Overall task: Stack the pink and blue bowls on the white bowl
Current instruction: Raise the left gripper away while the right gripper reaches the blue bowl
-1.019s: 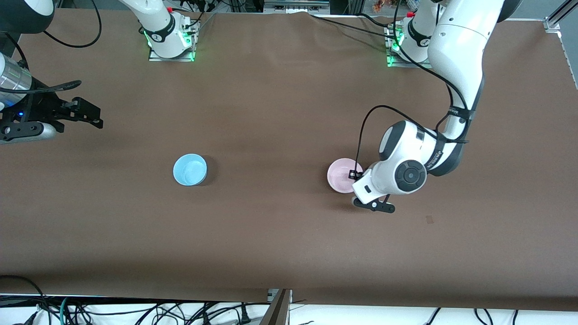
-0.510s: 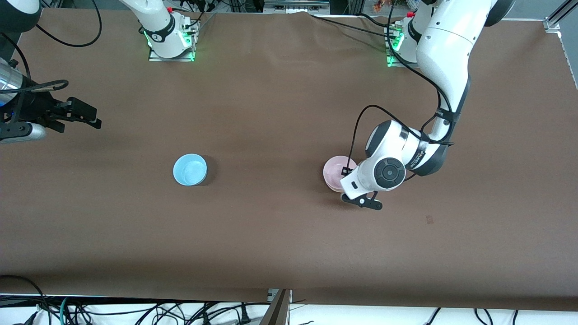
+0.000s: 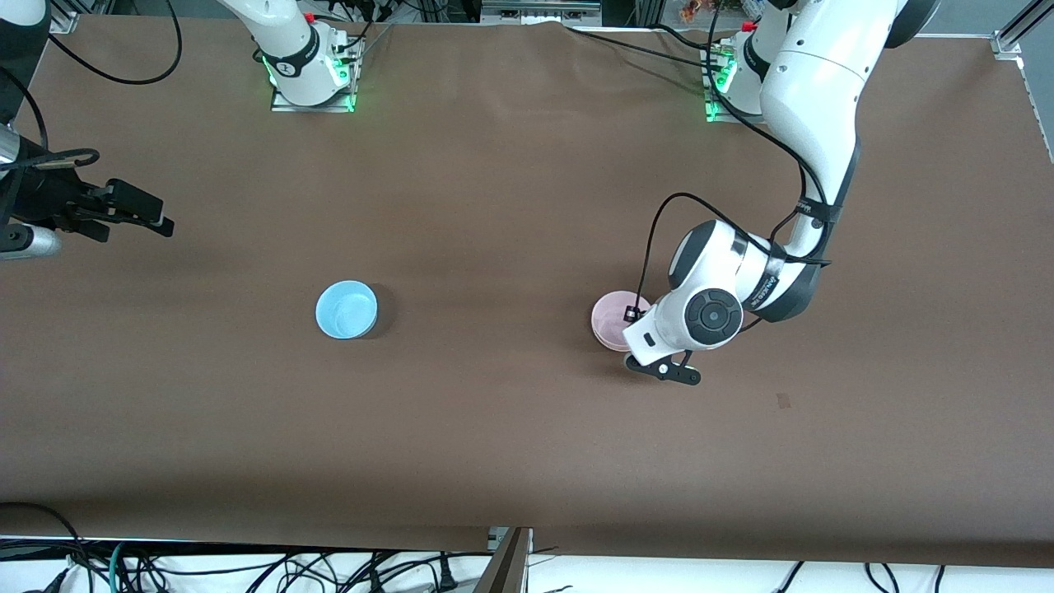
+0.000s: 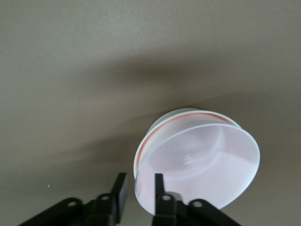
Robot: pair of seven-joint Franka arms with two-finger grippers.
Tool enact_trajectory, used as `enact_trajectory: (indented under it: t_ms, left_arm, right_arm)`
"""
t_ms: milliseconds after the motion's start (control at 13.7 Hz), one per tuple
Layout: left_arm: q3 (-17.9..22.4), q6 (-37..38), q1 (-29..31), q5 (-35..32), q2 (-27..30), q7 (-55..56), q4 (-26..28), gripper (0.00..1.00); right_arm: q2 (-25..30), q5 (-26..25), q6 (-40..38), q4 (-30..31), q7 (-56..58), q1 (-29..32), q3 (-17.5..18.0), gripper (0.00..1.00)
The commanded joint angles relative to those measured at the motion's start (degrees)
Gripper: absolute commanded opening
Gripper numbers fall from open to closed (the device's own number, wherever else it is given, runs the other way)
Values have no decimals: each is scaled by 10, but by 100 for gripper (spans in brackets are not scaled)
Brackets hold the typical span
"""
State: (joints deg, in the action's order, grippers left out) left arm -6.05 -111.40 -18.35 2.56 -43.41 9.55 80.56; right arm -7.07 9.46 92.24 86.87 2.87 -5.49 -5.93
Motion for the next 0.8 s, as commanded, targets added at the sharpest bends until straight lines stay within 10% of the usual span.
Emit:
enact_trajectory:
  t_ms: [0, 73, 218, 728]
  left_arm:
    - [4, 2, -1, 0, 4, 6, -15, 55]
    - [4, 3, 3, 0, 10, 5, -15, 56]
    - [2, 14, 22, -1, 24, -4, -13, 100]
    - [15, 106, 92, -10, 128, -48, -16, 100]
  right_arm:
    - [-34, 28, -7, -11, -6, 3, 5, 99]
    - [-32, 30, -5, -11, -5, 4, 5, 99]
    - [-37, 65, 6, -10, -5, 7, 4, 99]
    - [-139, 17, 144, 84, 1, -60, 8, 99]
